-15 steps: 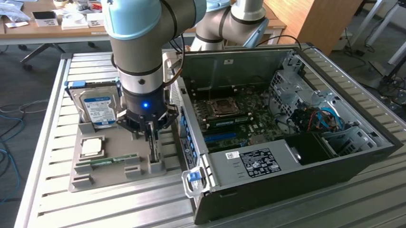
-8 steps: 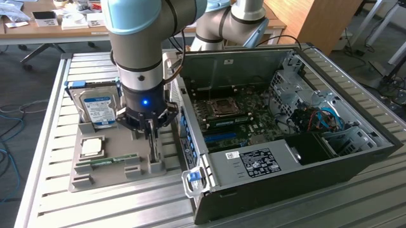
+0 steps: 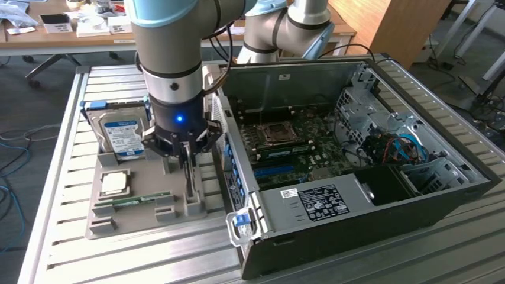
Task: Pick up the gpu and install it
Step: 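Pick up the gpu and move the gpu toward the slot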
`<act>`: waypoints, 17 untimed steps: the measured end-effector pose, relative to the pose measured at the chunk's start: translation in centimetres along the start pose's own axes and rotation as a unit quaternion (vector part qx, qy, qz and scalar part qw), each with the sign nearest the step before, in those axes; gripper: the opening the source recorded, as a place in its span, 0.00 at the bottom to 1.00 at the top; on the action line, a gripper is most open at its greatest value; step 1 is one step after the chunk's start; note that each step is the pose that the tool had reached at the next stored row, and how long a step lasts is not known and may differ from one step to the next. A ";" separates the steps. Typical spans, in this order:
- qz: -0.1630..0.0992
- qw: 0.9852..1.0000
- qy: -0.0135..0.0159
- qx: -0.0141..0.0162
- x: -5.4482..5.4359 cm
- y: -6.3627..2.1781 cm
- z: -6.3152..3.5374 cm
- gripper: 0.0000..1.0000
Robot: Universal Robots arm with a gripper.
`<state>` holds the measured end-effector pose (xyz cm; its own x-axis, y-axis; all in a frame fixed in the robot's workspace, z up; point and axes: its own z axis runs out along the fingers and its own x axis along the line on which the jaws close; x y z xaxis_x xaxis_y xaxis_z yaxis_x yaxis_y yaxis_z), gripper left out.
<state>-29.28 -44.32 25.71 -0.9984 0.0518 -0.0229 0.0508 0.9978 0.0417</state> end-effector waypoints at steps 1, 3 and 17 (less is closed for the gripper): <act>0.000 1.000 0.000 0.000 0.0 0.01 -0.19 0.27; 0.000 1.000 0.000 0.000 0.0 0.02 -0.44 0.27; 0.000 1.000 0.000 0.000 0.0 0.06 -1.33 0.27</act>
<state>-29.28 -44.32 27.04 -0.9984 0.0518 -0.0234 0.0508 0.9978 0.0418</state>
